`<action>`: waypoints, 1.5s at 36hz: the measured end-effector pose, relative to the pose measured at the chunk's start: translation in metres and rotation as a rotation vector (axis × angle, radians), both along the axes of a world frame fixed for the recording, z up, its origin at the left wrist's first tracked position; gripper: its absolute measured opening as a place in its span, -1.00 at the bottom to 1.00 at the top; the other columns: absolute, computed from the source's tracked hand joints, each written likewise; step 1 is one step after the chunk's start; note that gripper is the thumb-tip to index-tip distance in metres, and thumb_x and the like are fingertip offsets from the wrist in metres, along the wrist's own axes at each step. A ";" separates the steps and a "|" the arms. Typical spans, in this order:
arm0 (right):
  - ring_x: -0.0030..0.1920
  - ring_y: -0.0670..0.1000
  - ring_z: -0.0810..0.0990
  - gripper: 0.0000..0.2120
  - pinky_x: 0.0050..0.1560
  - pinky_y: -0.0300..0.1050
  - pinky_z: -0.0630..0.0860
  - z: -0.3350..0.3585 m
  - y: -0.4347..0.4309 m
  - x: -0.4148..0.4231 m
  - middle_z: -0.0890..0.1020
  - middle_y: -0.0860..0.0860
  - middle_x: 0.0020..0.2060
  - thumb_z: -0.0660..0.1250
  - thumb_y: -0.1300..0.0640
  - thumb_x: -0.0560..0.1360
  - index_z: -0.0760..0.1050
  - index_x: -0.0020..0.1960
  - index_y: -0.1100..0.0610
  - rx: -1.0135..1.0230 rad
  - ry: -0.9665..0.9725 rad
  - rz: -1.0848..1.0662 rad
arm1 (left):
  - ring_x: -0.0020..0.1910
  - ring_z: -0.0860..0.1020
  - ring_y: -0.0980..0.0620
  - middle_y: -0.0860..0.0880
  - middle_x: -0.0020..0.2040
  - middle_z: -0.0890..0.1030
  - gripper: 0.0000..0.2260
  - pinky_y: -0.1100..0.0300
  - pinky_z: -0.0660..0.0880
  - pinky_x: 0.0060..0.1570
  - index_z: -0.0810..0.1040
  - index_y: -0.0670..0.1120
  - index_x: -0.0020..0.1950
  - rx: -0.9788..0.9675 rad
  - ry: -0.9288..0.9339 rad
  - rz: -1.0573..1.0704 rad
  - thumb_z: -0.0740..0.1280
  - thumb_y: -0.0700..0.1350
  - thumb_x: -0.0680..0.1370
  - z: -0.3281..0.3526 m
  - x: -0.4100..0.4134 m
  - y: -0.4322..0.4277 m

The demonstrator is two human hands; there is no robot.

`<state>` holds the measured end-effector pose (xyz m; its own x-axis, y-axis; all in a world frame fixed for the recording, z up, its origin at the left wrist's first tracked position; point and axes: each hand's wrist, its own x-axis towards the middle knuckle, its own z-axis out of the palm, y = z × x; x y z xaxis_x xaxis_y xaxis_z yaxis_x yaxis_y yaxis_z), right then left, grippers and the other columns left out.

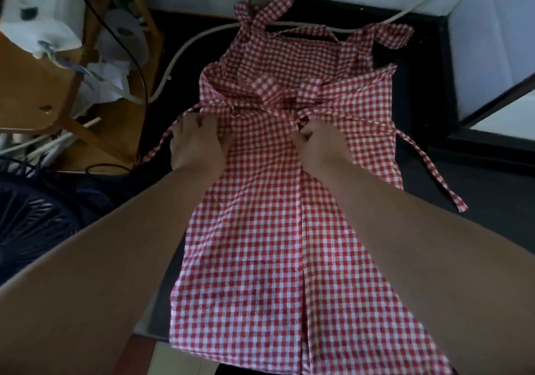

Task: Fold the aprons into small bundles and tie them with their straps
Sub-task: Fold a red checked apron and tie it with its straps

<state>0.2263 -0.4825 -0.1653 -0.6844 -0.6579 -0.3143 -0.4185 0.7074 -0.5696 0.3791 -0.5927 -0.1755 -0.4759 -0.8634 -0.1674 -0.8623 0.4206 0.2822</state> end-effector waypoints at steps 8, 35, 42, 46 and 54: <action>-0.09 0.00 0.46 -0.72 -0.10 -0.08 0.42 -0.001 0.005 -0.010 0.45 -0.07 -0.18 0.22 -0.15 0.56 0.34 0.02 0.06 0.016 0.068 0.058 | 0.22 0.48 -0.18 -0.21 0.30 0.47 -0.63 0.00 0.43 0.15 0.39 -0.18 0.35 0.157 0.162 0.266 0.10 0.03 0.67 0.000 -0.022 -0.024; 0.51 0.20 -0.33 -0.14 0.45 0.20 -0.30 0.012 0.157 0.063 -0.44 0.08 0.48 0.06 -0.39 0.50 -0.46 0.48 -0.13 0.607 -0.003 0.542 | 0.51 -0.37 -0.10 -0.05 0.52 -0.43 -0.23 -0.09 -0.22 0.48 -0.33 0.09 0.55 0.348 -0.360 -0.304 0.08 0.33 0.56 0.016 0.084 0.158; 0.50 0.16 -0.37 -0.14 0.43 0.17 -0.40 -0.005 0.132 0.032 -0.41 0.07 0.49 -0.02 -0.45 0.47 -0.44 0.49 -0.12 0.483 0.108 0.487 | 0.48 -0.43 -0.12 -0.07 0.49 -0.49 -0.22 -0.17 -0.31 0.47 -0.43 0.08 0.51 0.275 -0.332 -0.303 -0.05 0.40 0.52 -0.001 0.051 0.130; 0.54 0.16 -0.19 -0.16 0.49 0.09 -0.23 -0.004 0.106 0.011 -0.24 0.13 0.54 0.09 -0.38 0.49 -0.26 0.55 -0.08 0.330 0.178 0.326 | 0.50 -0.39 -0.12 -0.07 0.51 -0.44 -0.22 -0.17 -0.29 0.45 -0.38 0.09 0.53 0.229 -0.306 -0.295 -0.04 0.41 0.52 -0.003 0.017 0.096; -0.14 -0.03 0.52 -0.75 -0.19 -0.16 0.42 0.001 0.122 0.026 0.53 -0.07 -0.19 0.24 -0.14 0.54 0.42 -0.14 0.02 0.210 0.159 0.262 | 0.52 -0.04 -0.21 -0.18 0.56 -0.11 -0.29 -0.15 -0.05 0.46 -0.04 0.01 0.58 -0.003 -0.222 -0.082 0.08 0.33 0.56 0.005 -0.014 0.100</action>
